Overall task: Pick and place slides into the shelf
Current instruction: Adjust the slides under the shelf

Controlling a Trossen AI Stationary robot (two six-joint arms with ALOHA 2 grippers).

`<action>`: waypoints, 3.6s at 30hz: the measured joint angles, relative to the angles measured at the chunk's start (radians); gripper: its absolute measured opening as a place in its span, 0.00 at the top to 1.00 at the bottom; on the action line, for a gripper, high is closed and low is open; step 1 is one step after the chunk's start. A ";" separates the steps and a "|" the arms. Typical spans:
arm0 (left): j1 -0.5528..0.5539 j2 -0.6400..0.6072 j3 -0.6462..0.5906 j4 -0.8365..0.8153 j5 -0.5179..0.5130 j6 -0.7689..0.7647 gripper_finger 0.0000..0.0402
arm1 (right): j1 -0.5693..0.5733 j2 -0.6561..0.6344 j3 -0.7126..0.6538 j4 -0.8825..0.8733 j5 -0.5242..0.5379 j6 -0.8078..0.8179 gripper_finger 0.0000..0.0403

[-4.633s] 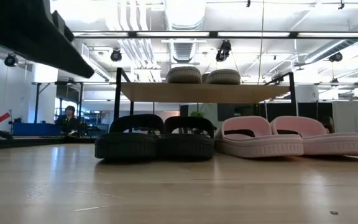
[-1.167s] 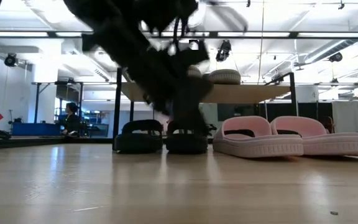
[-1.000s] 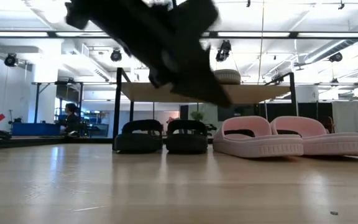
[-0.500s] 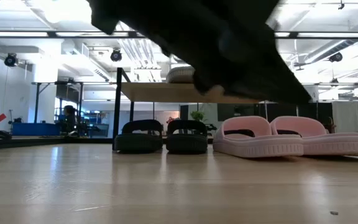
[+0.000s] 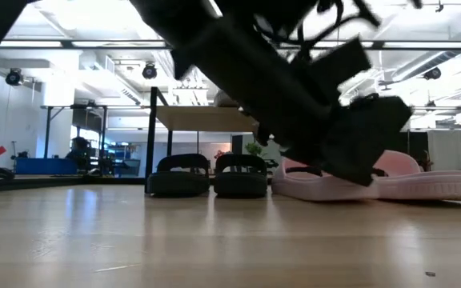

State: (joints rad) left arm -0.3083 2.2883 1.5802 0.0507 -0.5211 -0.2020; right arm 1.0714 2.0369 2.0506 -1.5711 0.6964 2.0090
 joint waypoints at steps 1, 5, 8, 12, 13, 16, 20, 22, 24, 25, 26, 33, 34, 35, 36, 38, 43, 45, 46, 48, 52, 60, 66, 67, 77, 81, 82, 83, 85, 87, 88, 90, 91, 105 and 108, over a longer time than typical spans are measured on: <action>0.011 0.000 -0.001 -0.006 -0.014 0.000 1.00 | 0.000 0.000 0.000 0.000 0.000 0.000 0.97; 0.052 -0.003 -0.003 -0.018 -0.114 0.013 1.00 | 0.000 0.000 0.000 0.000 0.000 0.000 0.97; 0.081 -0.012 -0.003 -0.019 -0.124 0.026 1.00 | 0.000 0.000 0.000 0.000 -0.006 -0.001 0.97; 0.082 -0.032 -0.003 -0.052 -0.070 -0.001 1.00 | 0.002 -0.001 -0.002 0.000 -0.067 -0.030 0.97; 0.071 -0.041 -0.003 -0.049 -0.042 -0.009 1.00 | 0.003 -0.001 -0.006 0.000 -0.077 -0.032 0.97; 0.007 -0.072 -0.004 -0.052 0.008 -0.022 1.00 | 0.011 -0.002 -0.030 0.000 -0.095 -0.027 0.97; -0.097 -0.129 -0.036 -0.063 -0.010 -0.028 1.00 | 0.025 -0.002 -0.096 0.000 -0.134 0.077 0.97; -0.149 -0.166 -0.056 -0.087 -0.035 -0.052 1.00 | 0.034 -0.004 -0.153 0.005 -0.148 0.172 0.97; -0.198 -0.204 -0.071 -0.151 -0.081 -0.115 1.00 | 0.035 -0.010 -0.215 0.033 -0.202 0.187 0.97; -0.218 -0.221 -0.078 -0.179 -0.102 -0.154 1.00 | 0.030 -0.015 -0.246 0.053 -0.230 0.191 0.97; -0.240 -0.242 -0.089 -0.221 -0.115 -0.194 1.00 | 0.021 -0.021 -0.278 0.067 -0.245 0.191 0.97; -0.327 -0.371 -0.209 -0.368 -0.145 -0.441 1.00 | -0.083 -0.068 -0.517 0.088 -0.288 0.193 0.97; -0.336 -0.392 -0.229 -0.375 -0.150 -0.472 1.00 | -0.101 -0.073 -0.554 0.090 -0.306 0.190 0.97; -0.348 -0.414 -0.253 -0.386 -0.169 -0.496 1.00 | -0.117 -0.080 -0.586 0.101 -0.326 0.181 0.97; -0.353 -0.430 -0.275 -0.391 -0.181 -0.517 1.00 | -0.131 -0.087 -0.623 0.124 -0.350 0.152 0.97; -0.362 -0.457 -0.304 -0.391 -0.204 -0.571 1.00 | -0.161 -0.100 -0.689 0.206 -0.380 0.044 0.97; -0.377 -0.515 -0.373 -0.421 -0.245 -0.638 1.00 | -0.219 -0.131 -0.830 0.551 -0.407 -0.218 0.97; -0.379 -0.523 -0.383 -0.434 -0.247 -0.640 1.00 | -0.237 -0.131 -0.866 0.579 -0.409 -0.233 0.97; -0.380 -0.525 -0.385 -0.420 -0.248 -0.640 1.00 | -0.248 -0.131 -0.882 0.564 -0.408 -0.231 0.97; -0.381 -0.530 -0.394 -0.430 -0.249 -0.640 1.00 | -0.269 -0.134 -0.909 0.540 -0.407 -0.218 0.97; -0.381 -0.528 -0.394 -0.426 -0.251 -0.640 1.00 | -0.316 -0.155 -0.960 0.525 -0.385 -0.262 0.97; -0.380 -0.527 -0.400 -0.427 -0.272 -0.640 1.00 | -0.431 -0.170 -1.017 0.540 -0.372 -0.431 0.97; -0.379 -0.526 -0.402 -0.427 -0.274 -0.657 1.00 | -0.481 -0.169 -1.043 0.535 -0.293 -0.497 0.97; -0.379 -0.526 -0.403 -0.427 -0.274 -0.657 1.00 | -0.488 -0.168 -1.048 0.532 -0.279 -0.503 0.97; -0.379 -0.526 -0.402 -0.426 -0.281 -0.658 1.00 | -0.558 -0.168 -1.077 0.530 -0.187 -0.546 0.97; -0.379 -0.526 -0.402 -0.426 -0.281 -0.658 1.00 | -0.608 -0.175 -1.082 0.532 -0.141 -0.623 0.97; -0.379 -0.526 -0.402 -0.426 -0.281 -0.658 1.00 | -0.624 -0.175 -1.083 0.533 -0.142 -0.642 0.97; -0.379 -0.526 -0.402 -0.426 -0.281 -0.658 1.00 | -0.640 -0.175 -1.086 0.537 -0.141 -0.656 0.97; -0.379 -0.526 -0.402 -0.426 -0.281 -0.658 1.00 | -0.670 -0.175 -1.090 0.543 -0.138 -0.682 0.97; -0.379 -0.525 -0.402 -0.426 -0.281 -0.658 1.00 | -0.696 -0.175 -1.094 0.548 -0.122 -0.711 0.97; -0.379 -0.525 -0.402 -0.426 -0.281 -0.658 1.00 | -0.708 -0.175 -1.095 0.550 -0.114 -0.726 0.97; -0.379 -0.525 -0.402 -0.426 -0.281 -0.659 1.00 | -0.727 -0.175 -1.095 0.554 -0.101 -0.756 0.97; -0.379 -0.525 -0.402 -0.426 -0.281 -0.659 1.00 | -0.733 -0.175 -1.095 0.555 -0.100 -0.767 0.97; -0.379 -0.525 -0.402 -0.426 -0.281 -0.657 1.00 | -0.702 -0.177 -1.065 0.559 -0.113 -0.732 0.97; -0.379 -0.525 -0.403 -0.426 -0.281 -0.656 1.00 | -0.651 -0.177 -1.023 0.559 -0.116 -0.689 0.97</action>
State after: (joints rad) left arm -0.6868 1.7630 1.1773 -0.3752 -0.8021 -0.8581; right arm 0.4202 1.8599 1.0272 -1.0119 0.5806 1.3199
